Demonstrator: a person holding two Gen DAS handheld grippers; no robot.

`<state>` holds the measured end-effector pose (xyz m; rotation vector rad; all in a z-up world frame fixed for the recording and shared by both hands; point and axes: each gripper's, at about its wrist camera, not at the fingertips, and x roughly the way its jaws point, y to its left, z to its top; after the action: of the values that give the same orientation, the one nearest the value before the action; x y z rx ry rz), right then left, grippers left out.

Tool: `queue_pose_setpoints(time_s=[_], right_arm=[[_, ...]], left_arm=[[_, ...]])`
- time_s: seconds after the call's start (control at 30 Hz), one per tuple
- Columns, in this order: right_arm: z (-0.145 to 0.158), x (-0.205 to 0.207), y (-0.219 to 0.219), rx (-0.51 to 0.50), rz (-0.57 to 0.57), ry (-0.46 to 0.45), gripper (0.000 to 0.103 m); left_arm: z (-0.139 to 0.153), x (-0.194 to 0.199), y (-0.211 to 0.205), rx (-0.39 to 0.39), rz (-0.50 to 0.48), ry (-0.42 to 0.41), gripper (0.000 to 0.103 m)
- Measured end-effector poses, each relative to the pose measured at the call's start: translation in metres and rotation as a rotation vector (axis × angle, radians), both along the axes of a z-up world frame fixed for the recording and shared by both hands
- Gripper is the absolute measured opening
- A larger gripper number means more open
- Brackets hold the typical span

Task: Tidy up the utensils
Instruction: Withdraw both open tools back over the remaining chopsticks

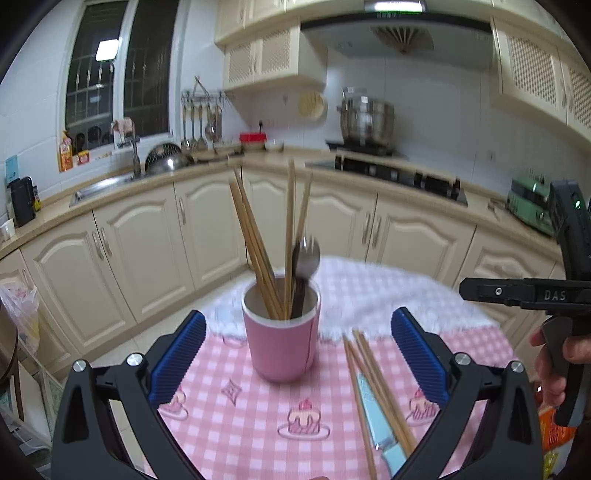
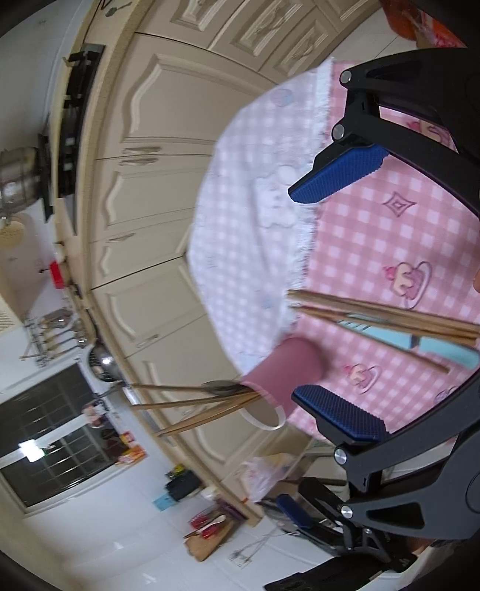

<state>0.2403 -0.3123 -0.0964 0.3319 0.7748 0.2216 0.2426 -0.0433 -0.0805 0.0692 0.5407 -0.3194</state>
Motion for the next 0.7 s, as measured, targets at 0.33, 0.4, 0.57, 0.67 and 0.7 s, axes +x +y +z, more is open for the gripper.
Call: queue_pose_setpoints(time_s=[0.33,0.4,0.57,0.67,0.7], right_arm=[[-0.052,-0.006,0.017,-0.106,0.057,0.137,0.097],[-0.059,-0.007,0.017,-0.113,0.06,0.158,0.097],[-0.069,-0.01,0.013,-0.123,0.054,0.187,0.097],[-0.073,-0.01,0.011,-0.121,0.05,0.199,0.097],[-0.074,-0.011,0.011,-0.121,0.051,0.202,0.097]], left_arm=[[-0.067,0.015,-0.025,0.108,-0.046,0.182,0.098],[-0.078,0.019,-0.03,0.121,-0.052,0.207,0.098],[-0.098,0.03,-0.041,0.162,-0.055,0.251,0.098],[-0.109,0.037,-0.049,0.196,-0.061,0.277,0.098],[-0.113,0.038,-0.052,0.208,-0.062,0.283,0.098]])
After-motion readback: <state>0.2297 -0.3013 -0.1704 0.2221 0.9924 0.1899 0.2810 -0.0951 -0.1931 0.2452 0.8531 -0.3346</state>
